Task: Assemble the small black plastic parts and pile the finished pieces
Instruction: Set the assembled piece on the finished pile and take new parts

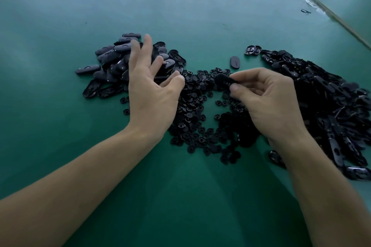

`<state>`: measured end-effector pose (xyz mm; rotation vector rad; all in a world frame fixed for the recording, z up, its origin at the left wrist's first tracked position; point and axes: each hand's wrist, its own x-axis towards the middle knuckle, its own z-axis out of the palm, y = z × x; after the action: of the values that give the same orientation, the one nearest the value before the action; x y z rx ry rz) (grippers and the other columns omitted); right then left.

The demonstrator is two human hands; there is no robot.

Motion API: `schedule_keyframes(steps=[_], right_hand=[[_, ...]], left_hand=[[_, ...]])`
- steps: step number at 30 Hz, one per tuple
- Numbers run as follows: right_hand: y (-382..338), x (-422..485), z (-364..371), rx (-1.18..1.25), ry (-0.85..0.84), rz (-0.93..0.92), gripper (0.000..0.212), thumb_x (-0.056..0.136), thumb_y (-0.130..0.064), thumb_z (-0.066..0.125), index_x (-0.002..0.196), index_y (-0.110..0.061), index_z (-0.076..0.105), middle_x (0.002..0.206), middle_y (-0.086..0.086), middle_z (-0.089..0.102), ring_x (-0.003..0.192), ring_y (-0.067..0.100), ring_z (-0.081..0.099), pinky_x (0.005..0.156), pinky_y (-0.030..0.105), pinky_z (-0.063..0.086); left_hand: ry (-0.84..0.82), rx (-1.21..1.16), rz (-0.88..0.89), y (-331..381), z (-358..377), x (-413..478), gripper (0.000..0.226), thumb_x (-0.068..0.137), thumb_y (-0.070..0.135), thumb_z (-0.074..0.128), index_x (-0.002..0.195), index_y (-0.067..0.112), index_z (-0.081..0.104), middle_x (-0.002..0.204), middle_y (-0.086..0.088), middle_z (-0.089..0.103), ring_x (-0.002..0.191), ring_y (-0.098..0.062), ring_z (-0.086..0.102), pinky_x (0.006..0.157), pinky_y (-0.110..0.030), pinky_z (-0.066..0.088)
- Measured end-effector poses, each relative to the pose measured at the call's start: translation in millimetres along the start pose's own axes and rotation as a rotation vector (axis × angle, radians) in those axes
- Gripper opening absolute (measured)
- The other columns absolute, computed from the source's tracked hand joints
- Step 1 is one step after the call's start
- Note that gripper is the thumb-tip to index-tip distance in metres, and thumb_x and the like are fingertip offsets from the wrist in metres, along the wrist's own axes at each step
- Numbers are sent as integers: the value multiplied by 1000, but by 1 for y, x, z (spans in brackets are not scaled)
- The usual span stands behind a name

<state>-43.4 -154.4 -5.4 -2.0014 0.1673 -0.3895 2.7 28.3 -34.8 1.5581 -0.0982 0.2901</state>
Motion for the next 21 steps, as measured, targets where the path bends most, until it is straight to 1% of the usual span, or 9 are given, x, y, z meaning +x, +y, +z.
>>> schedule_keyframes(steps=[2, 3, 5, 6, 8, 14, 17, 19, 21], right_hand=[[-1, -2, 3, 109, -48, 24, 23, 86, -3, 75, 88, -26, 74, 79, -6, 73, 76, 10, 70, 73, 20, 54], [-2, -3, 4, 160, -69, 32, 24, 86, -2, 74, 88, -25, 75, 76, -6, 71, 72, 10, 67, 68, 18, 52], [-3, -4, 6, 238, -104, 36, 22, 87, 0, 73, 89, -22, 76, 72, -4, 71, 67, 6, 64, 61, 14, 48], [-4, -4, 7, 268, -119, 35, 21, 88, 0, 72, 90, -20, 77, 72, -3, 72, 65, 4, 64, 59, 13, 47], [-4, -6, 9, 317, -146, 26, 20, 88, 0, 71, 91, -18, 77, 73, -2, 74, 64, 3, 65, 59, 11, 47], [-4, -7, 9, 264, -110, -45, 21, 89, -2, 72, 96, -21, 76, 77, -5, 76, 69, 4, 68, 64, 13, 50], [1, -8, 9, 2, 18, -94, 16, 91, -14, 72, 100, -26, 75, 79, -9, 74, 75, 3, 70, 74, 16, 54], [3, -10, 10, -249, 24, -139, 15, 90, -19, 73, 103, -26, 76, 84, -13, 71, 76, -1, 65, 75, 8, 47], [6, -10, 11, -458, -16, -152, 18, 90, -26, 73, 107, -24, 76, 92, -7, 67, 83, 5, 61, 82, 15, 47]], left_hand=[[-3, 15, 33, 2, 1, -1, 65, 88, 1, 70, 147, 17, 47, 154, 4, 42, 121, -4, 57, 87, -14, 53], [-15, 25, 44, 3, 2, -1, 54, 88, 5, 71, 138, 17, 57, 138, 3, 59, 113, -5, 62, 88, -21, 55], [-74, 18, 53, 5, 3, -4, 35, 87, 11, 72, 121, 18, 69, 105, 2, 73, 95, -12, 69, 89, -37, 59], [-119, 14, 56, 7, 4, -6, 28, 87, 15, 72, 114, 19, 72, 96, 2, 75, 88, -15, 71, 87, -43, 59], [-215, 29, 84, 9, 4, -9, 18, 86, 20, 72, 104, 23, 75, 85, 4, 77, 77, -14, 72, 81, -42, 61], [-295, 17, 96, 8, 3, -10, 14, 88, 10, 74, 94, 22, 76, 80, 4, 77, 71, -14, 73, 71, -32, 61], [-282, -48, 72, 7, 5, -9, 13, 89, 7, 72, 93, 19, 75, 78, 1, 76, 70, -15, 73, 68, -27, 60], [-265, -79, 56, 6, 4, -8, 13, 91, 5, 70, 93, 17, 74, 77, -1, 76, 70, -16, 73, 67, -25, 59], [-249, -93, 47, 5, 4, -8, 12, 92, 5, 70, 93, 16, 74, 77, -2, 75, 71, -17, 73, 67, -25, 59]])
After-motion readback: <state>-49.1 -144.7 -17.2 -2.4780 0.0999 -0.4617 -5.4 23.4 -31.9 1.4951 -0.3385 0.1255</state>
